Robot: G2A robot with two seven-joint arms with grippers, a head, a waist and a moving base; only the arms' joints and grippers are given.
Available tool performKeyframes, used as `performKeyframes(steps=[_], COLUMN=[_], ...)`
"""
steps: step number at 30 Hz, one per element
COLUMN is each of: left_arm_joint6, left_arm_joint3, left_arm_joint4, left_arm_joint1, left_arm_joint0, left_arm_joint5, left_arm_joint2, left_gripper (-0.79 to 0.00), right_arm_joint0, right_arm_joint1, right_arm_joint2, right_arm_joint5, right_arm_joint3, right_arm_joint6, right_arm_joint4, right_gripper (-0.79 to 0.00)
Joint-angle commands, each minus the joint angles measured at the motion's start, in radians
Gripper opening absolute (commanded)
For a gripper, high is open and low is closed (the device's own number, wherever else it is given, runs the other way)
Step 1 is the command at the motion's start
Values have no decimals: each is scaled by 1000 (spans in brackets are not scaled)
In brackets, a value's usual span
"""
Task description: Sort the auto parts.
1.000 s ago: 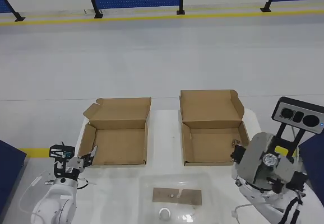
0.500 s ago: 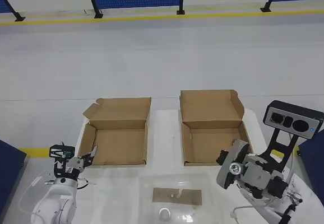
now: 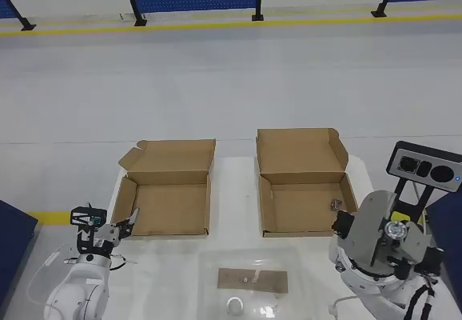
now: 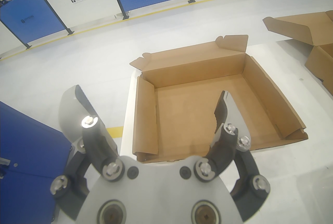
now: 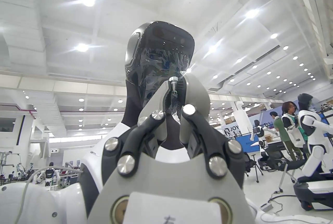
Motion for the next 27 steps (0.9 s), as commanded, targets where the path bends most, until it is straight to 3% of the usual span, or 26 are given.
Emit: performKeyframes(steps=[1, 6, 16, 20, 27], left_arm_joint6=[0, 0, 0, 0, 0], left_arm_joint3=[0, 0, 0, 0, 0], left_arm_joint4=[0, 0, 0, 0, 0], left_arm_joint1=[0, 0, 0, 0, 0], left_arm_joint0=[0, 0, 0, 0, 0], left_arm_joint5=[0, 0, 0, 0, 0], left_arm_joint2=[0, 0, 0, 0, 0], left_gripper=[0, 0, 0, 0, 0], right_arm_joint0=[0, 0, -59, -117, -260], right_arm_joint1=[0, 0, -5, 4, 33], right_arm_joint2=[0, 0, 76, 155, 399], right_arm_joint5=[0, 0, 96, 148, 282], right_arm_joint3=[0, 0, -9, -3, -2], right_arm_joint6=[0, 0, 13, 63, 229], right_arm_joint4=[0, 0, -82, -127, -276], right_gripper=[-785, -785, -785, -785, -785])
